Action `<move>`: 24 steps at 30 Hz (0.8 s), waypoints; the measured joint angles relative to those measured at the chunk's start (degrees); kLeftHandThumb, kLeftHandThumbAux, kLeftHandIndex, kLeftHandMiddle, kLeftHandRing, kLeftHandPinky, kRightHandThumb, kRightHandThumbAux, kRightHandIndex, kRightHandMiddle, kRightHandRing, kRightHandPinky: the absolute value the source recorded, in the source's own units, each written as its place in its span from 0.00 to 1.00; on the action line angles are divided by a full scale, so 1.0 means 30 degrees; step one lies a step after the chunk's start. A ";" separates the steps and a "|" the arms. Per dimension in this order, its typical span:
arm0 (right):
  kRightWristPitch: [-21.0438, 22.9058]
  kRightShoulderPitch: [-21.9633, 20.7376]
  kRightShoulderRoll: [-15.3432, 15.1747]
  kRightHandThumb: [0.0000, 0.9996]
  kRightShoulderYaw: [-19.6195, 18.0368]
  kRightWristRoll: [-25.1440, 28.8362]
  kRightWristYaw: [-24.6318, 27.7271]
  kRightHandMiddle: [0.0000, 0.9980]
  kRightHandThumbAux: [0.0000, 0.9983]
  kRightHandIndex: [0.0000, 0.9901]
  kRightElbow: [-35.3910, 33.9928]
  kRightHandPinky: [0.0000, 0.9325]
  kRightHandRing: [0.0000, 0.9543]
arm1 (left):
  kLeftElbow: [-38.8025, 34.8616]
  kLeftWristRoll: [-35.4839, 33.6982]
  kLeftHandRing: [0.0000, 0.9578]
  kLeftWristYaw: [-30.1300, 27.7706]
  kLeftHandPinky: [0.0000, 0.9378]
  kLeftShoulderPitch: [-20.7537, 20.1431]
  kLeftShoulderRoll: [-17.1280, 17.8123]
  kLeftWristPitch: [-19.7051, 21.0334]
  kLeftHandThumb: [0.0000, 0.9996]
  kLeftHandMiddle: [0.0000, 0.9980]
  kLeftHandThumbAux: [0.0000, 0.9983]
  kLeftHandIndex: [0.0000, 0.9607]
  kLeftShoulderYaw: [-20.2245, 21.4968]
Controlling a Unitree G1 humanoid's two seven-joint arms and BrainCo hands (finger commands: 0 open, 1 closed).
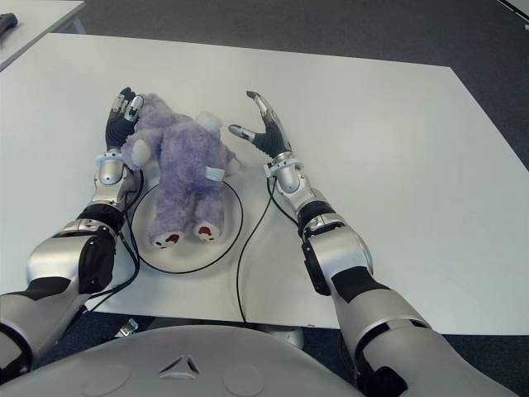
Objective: Put the doll into the plate.
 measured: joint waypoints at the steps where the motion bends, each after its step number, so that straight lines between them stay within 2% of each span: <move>1: 0.0075 -0.0005 0.0009 0.00 -0.0041 0.0001 0.0002 0.00 0.32 0.00 0.0011 0.00 0.00 | 0.0000 0.0001 0.00 0.0000 0.00 -0.0001 0.0000 0.0000 0.00 0.03 0.38 0.03 -0.0002; 13: 0.1171 -0.0038 0.0120 0.00 -0.0770 0.0124 0.0515 0.00 0.35 0.00 0.0115 0.00 0.00 | 0.0000 0.0009 0.00 0.0000 0.00 -0.0003 0.0000 0.0001 0.00 0.04 0.39 0.04 -0.0005; 24: 0.1754 -0.0040 0.0208 0.00 -0.1455 0.0219 0.0896 0.00 0.43 0.00 0.0134 0.00 0.00 | 0.0000 0.0004 0.01 0.0000 0.00 -0.0003 -0.0002 0.0001 0.00 0.05 0.39 0.05 0.0027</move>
